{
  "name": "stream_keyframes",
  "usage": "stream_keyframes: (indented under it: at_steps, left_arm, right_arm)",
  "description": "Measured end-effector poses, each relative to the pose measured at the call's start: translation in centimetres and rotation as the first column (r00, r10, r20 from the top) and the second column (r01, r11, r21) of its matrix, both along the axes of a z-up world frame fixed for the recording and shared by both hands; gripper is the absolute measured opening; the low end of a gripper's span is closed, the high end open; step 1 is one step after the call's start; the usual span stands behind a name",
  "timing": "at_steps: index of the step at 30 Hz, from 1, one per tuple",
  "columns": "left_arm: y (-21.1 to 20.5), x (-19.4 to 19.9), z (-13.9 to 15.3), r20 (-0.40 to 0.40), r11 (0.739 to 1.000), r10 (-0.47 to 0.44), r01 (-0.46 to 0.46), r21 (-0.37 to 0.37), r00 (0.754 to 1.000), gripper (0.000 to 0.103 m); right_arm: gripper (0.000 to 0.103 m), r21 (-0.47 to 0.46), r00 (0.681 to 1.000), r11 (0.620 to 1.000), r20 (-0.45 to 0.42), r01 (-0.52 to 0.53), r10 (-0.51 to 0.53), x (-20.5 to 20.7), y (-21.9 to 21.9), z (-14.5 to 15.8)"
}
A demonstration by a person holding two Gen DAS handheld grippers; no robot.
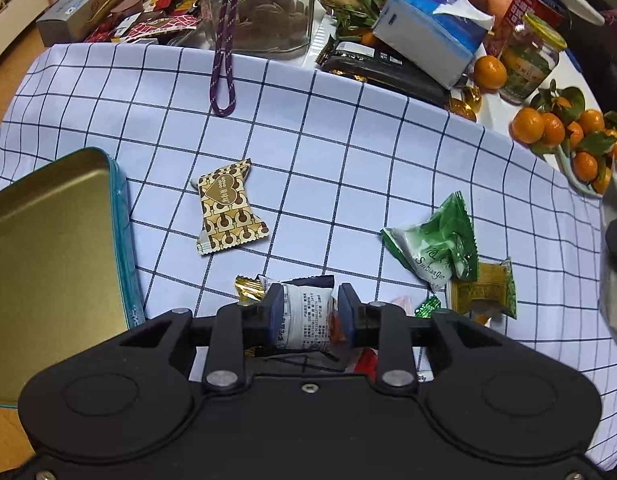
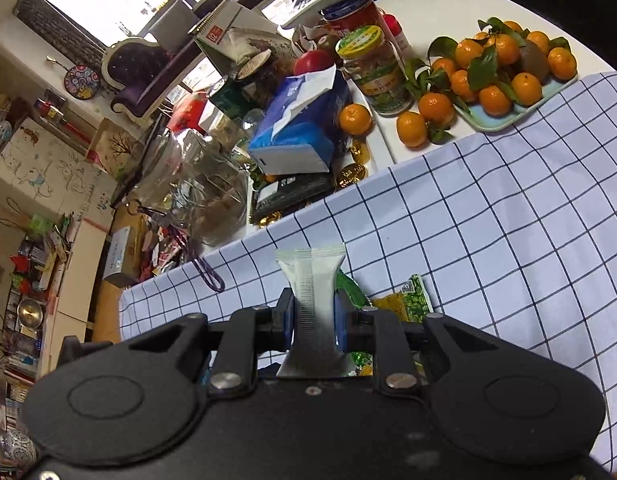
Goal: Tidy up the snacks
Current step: 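Close the left gripper on the white-wrapped cookie and lift it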
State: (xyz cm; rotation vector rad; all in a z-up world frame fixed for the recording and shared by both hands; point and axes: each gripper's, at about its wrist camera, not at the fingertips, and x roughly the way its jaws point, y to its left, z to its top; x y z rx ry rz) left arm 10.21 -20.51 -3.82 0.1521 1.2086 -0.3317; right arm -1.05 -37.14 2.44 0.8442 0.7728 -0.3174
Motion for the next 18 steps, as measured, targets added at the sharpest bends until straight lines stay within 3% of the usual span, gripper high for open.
stream_keyframes:
  at_steps: [4, 12, 15, 18]
  left_arm:
    - [-0.4, -0.3, -0.7, 0.041, 0.997, 0.005, -0.009, 0.08, 0.999, 0.04]
    - [-0.7, -0.6, -0.8, 0.047, 0.995, -0.013, 0.009, 0.101, 0.999, 0.041]
    - [-1.2, -0.6, -1.0, 0.043, 0.993, -0.034, 0.029, 0.111, 0.998, 0.049]
    - [-1.2, -0.6, -1.7, 0.023, 0.992, -0.029, 0.026, 0.12, 0.999, 0.05]
  right_arm:
    - [0.022, -0.003, 1.0, 1.0, 0.007, -0.009, 0.009, 0.2, 0.2, 0.2]
    - [0.022, 0.023, 0.999, 1.0, 0.034, -0.017, 0.016, 0.0, 0.1, 0.6]
    - [0.022, 0.027, 0.999, 0.999, 0.037, -0.021, 0.02, -0.1, 0.1, 0.7]
    - [0.022, 0.033, 0.999, 0.999, 0.038, -0.018, 0.017, -0.3, -0.2, 0.7]
